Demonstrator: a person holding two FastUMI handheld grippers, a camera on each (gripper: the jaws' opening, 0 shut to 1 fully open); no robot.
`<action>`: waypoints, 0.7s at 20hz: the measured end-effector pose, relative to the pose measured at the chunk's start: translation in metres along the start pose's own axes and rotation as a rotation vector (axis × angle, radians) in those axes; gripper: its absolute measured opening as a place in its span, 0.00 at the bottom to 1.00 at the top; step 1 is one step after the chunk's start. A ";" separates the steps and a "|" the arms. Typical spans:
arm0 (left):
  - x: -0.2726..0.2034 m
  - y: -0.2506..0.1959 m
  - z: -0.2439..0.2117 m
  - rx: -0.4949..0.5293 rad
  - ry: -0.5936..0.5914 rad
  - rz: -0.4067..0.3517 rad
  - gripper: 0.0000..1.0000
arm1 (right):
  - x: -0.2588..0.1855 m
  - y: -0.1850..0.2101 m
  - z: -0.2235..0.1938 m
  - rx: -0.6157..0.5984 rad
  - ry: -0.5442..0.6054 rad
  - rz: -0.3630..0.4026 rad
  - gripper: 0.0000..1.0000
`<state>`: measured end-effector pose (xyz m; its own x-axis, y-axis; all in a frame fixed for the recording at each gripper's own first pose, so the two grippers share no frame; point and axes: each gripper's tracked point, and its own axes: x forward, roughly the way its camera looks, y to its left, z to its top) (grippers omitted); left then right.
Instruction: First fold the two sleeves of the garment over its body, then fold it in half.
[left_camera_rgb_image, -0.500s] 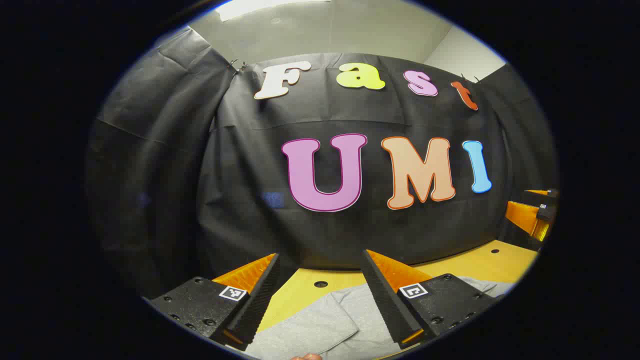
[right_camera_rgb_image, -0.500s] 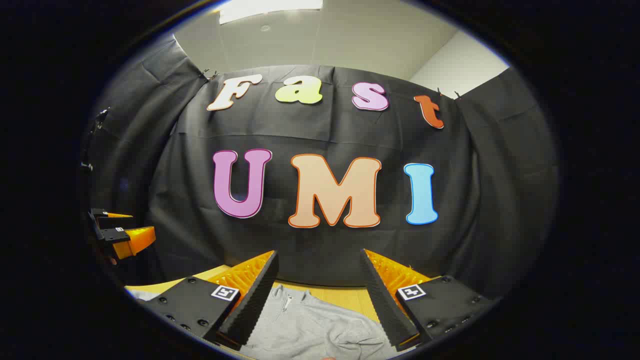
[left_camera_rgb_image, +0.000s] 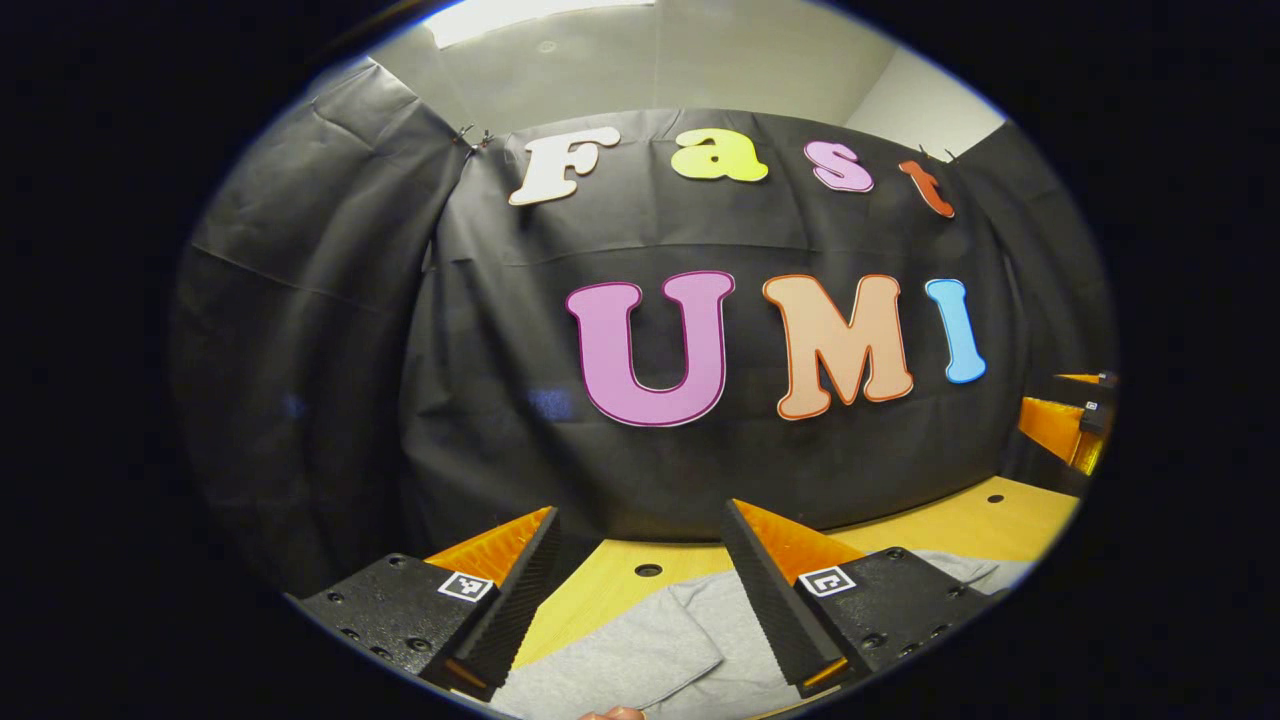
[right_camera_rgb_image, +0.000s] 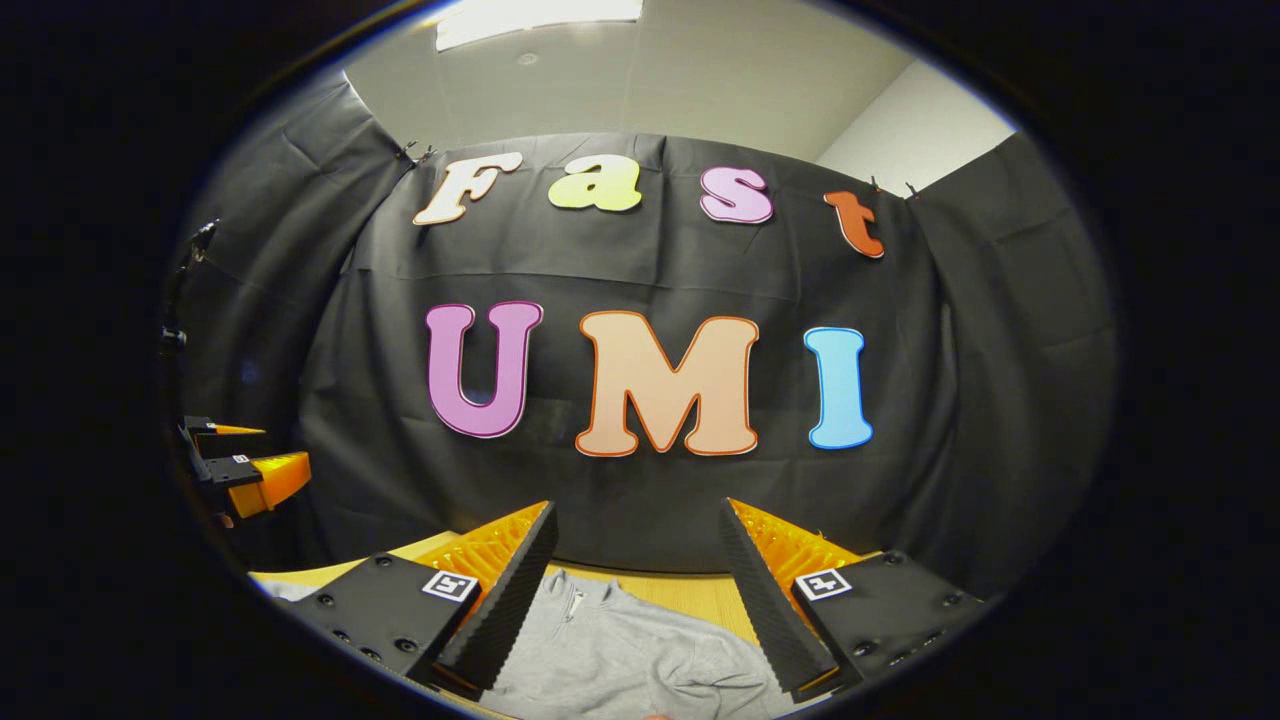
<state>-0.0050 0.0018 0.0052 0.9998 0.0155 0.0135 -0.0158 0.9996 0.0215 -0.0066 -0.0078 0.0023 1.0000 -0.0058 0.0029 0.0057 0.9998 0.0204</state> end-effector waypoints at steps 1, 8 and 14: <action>-0.001 0.000 0.001 0.001 -0.004 0.000 0.94 | 0.000 -0.001 0.001 0.005 -0.003 -0.002 0.99; 0.001 -0.001 0.005 0.006 -0.018 -0.001 0.94 | 0.004 -0.006 0.002 0.022 -0.004 -0.020 0.99; 0.005 -0.006 -0.002 -0.004 0.001 -0.016 0.94 | 0.006 -0.015 -0.005 0.008 0.012 -0.035 0.99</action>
<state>0.0000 -0.0038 0.0034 0.9999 -0.0005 0.0125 0.0003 0.9998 0.0177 -0.0009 -0.0226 -0.0030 0.9991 -0.0408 -0.0097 0.0410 0.9987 0.0288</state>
